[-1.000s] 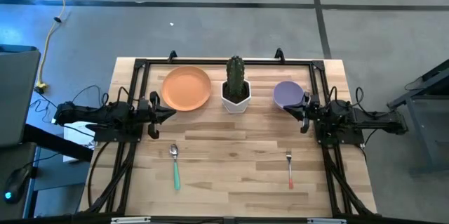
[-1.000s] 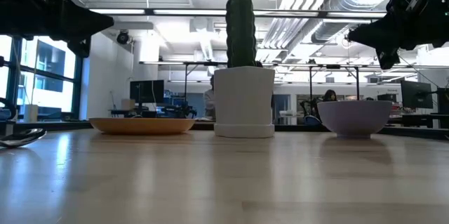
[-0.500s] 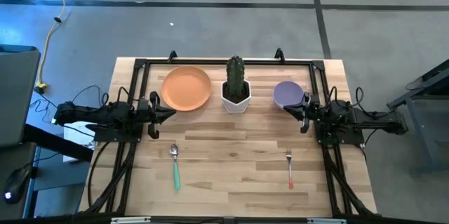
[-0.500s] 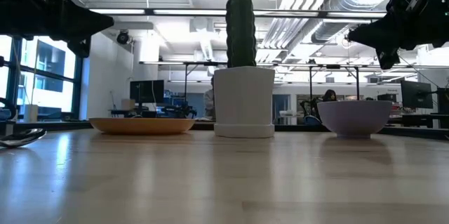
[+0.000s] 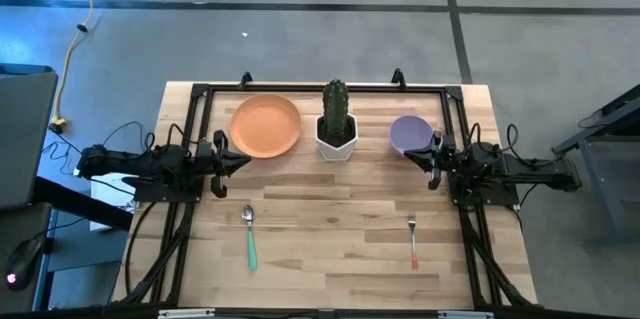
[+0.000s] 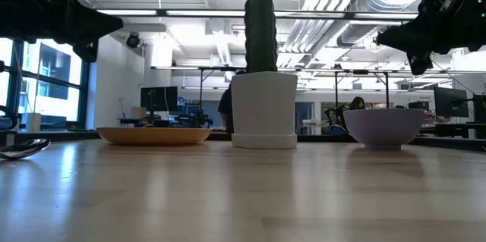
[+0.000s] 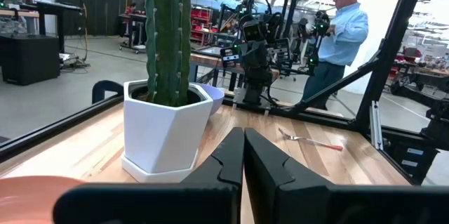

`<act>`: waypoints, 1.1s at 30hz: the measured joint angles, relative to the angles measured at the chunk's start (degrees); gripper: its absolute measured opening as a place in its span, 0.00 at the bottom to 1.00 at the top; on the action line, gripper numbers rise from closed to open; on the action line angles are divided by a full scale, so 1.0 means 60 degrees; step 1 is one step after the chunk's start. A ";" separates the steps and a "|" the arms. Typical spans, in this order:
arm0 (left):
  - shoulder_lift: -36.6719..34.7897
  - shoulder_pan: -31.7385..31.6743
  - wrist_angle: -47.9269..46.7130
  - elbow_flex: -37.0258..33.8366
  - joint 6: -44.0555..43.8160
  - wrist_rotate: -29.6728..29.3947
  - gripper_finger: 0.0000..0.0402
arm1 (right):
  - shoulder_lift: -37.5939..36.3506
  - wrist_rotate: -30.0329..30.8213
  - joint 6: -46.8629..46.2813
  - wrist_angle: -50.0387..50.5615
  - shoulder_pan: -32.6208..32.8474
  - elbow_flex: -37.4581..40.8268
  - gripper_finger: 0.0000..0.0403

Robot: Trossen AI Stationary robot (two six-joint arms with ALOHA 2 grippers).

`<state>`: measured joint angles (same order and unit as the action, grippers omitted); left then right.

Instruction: Set table place

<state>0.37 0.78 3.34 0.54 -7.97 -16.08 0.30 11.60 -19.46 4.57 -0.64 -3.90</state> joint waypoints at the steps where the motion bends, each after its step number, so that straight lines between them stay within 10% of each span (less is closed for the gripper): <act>1: 0.0000 -0.0002 0.0000 0.0000 0.0000 0.0005 0.00 | 0.0000 0.0000 -0.0001 -0.0001 0.0000 0.0000 0.00; 23: 0.0000 -0.0003 0.0060 -0.0004 -0.3872 -0.0683 0.00 | 0.0004 0.0817 0.1231 -0.0213 -0.0018 0.0000 0.00; 33: 0.0405 -0.0004 0.0365 0.0258 -0.3885 -0.1401 0.00 | 0.0004 0.1503 -0.1500 -0.1045 -0.0018 0.0000 0.00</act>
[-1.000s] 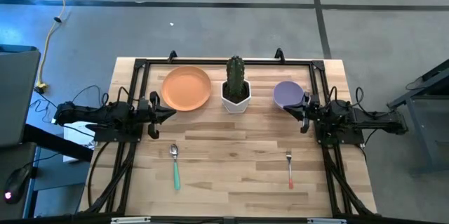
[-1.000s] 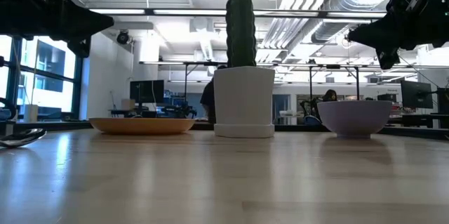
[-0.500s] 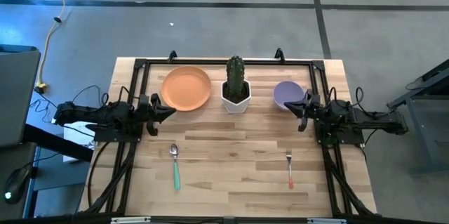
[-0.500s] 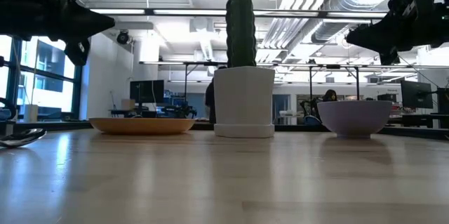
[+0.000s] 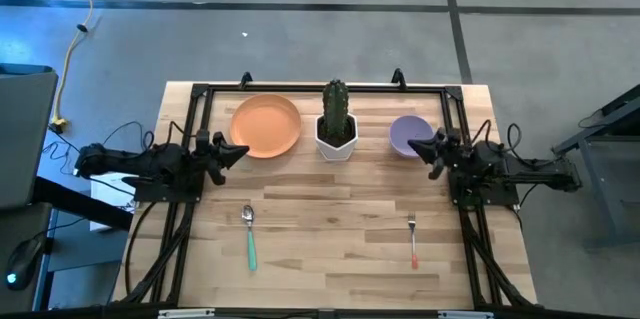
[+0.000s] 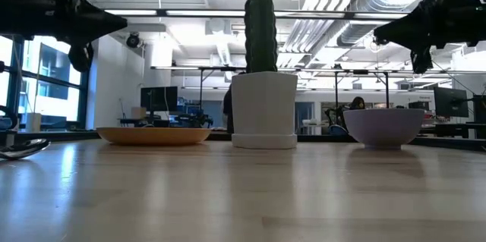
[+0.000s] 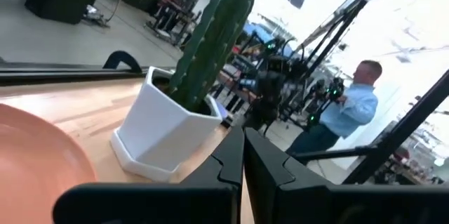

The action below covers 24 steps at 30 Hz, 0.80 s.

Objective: Set table place
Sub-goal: Move the orange plate to the center of the table

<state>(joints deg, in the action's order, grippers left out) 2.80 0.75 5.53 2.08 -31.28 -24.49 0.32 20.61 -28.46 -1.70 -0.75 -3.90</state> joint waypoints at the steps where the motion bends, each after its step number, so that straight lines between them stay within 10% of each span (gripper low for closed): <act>1: 0.0186 0.0000 -0.0097 0.0165 0.0034 0.0000 0.00 | 0.0000 0.0180 -0.0169 -0.0229 0.0000 0.0000 0.00; 17: 0.8780 -0.0007 -0.8828 0.7256 -0.0222 -0.0608 0.00 | 0.0011 0.1127 0.0753 -0.2124 -0.0003 -0.0247 0.00; 24: 1.2037 -0.0445 -0.9630 0.8867 0.0816 0.0461 0.03 | 0.0015 0.1062 0.0750 -0.1960 0.0000 -0.0295 0.00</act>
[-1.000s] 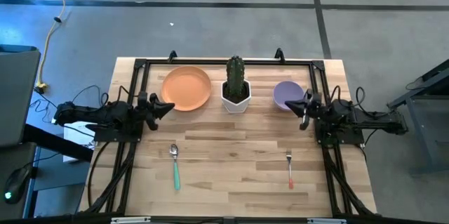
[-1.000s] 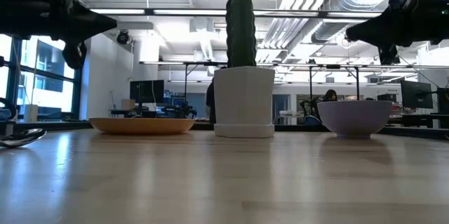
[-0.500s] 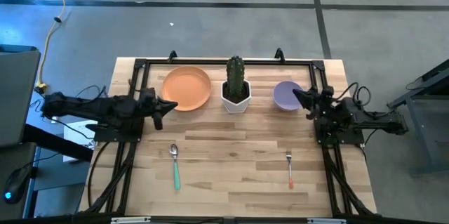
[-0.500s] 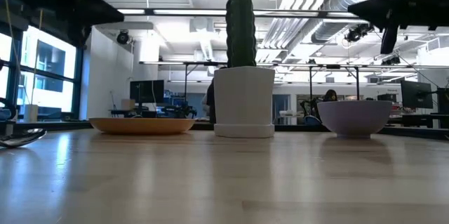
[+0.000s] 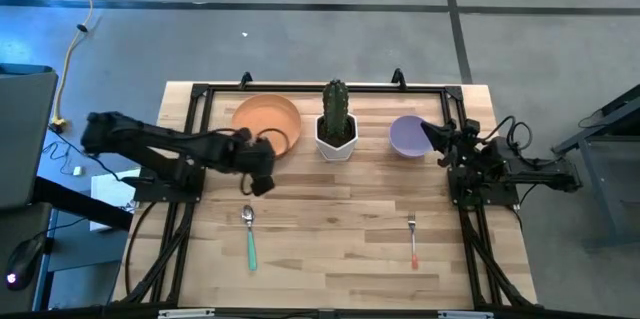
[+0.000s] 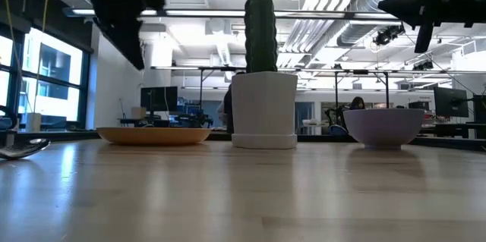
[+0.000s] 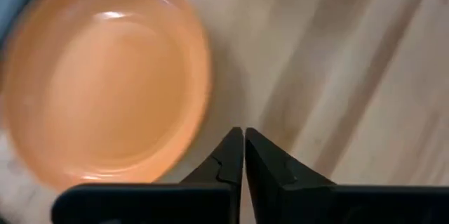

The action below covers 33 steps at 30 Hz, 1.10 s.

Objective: Set table place
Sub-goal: Move the orange plate to the center of the table

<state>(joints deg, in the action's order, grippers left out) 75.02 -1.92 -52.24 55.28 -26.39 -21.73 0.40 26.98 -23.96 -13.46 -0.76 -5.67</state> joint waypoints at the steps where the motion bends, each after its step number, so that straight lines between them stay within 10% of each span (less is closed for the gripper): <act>1: 0.0315 -0.0180 -0.0006 0.0149 0.0182 0.0336 0.05 | 0.0000 -0.0057 -0.0050 0.0066 -0.0003 0.0000 0.00; 17: 0.1612 -0.3598 -0.0019 0.0398 0.0799 0.2208 0.48 | 0.0004 -0.0845 -0.0440 0.0248 0.0000 0.0000 0.00; 33: 0.3303 -0.2870 0.0068 0.0391 0.2508 0.1402 0.52 | 0.0001 -0.0776 -0.0484 0.0275 0.0000 0.0000 0.00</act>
<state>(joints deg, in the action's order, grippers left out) 94.84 -19.14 -51.83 57.63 -11.33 -13.31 0.41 22.33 -26.87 -11.81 -0.75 -5.67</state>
